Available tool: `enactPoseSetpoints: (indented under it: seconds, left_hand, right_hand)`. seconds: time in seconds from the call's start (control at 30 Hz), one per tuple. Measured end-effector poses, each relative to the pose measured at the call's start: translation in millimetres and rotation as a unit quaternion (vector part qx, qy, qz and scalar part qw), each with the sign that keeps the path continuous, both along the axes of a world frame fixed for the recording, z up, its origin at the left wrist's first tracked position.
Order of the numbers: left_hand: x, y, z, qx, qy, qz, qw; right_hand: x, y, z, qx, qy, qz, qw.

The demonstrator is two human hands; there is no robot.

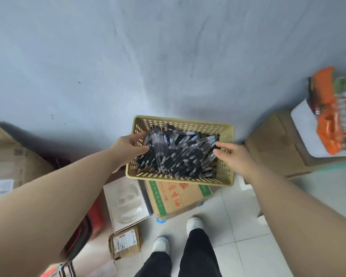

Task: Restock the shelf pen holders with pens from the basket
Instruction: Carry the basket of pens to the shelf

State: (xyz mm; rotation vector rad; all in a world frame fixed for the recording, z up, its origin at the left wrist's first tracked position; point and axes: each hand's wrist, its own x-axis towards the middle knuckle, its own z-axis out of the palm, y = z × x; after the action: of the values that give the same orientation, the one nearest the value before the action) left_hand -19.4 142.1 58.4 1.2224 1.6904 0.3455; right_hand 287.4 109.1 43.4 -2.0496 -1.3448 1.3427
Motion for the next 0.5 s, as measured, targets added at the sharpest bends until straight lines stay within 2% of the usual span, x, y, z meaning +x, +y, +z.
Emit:
enactPoseSetpoints:
  seconds: [0.23,0.4,0.5]
  left_hand:
    - [60,-30,99,0.067,-0.036,-0.084,0.994]
    - [150,-74,142,0.086,-0.076,-0.177,0.978]
    - [222,-112,159,0.085,-0.092,-0.235,0.964]
  right_hand:
    - [46,-92,92,0.072,-0.02,-0.1,0.992]
    - [110,-192,137,0.073,-0.044,-0.174,0.981]
    - [158,-267,151,0.07,-0.042,-0.252,0.964]
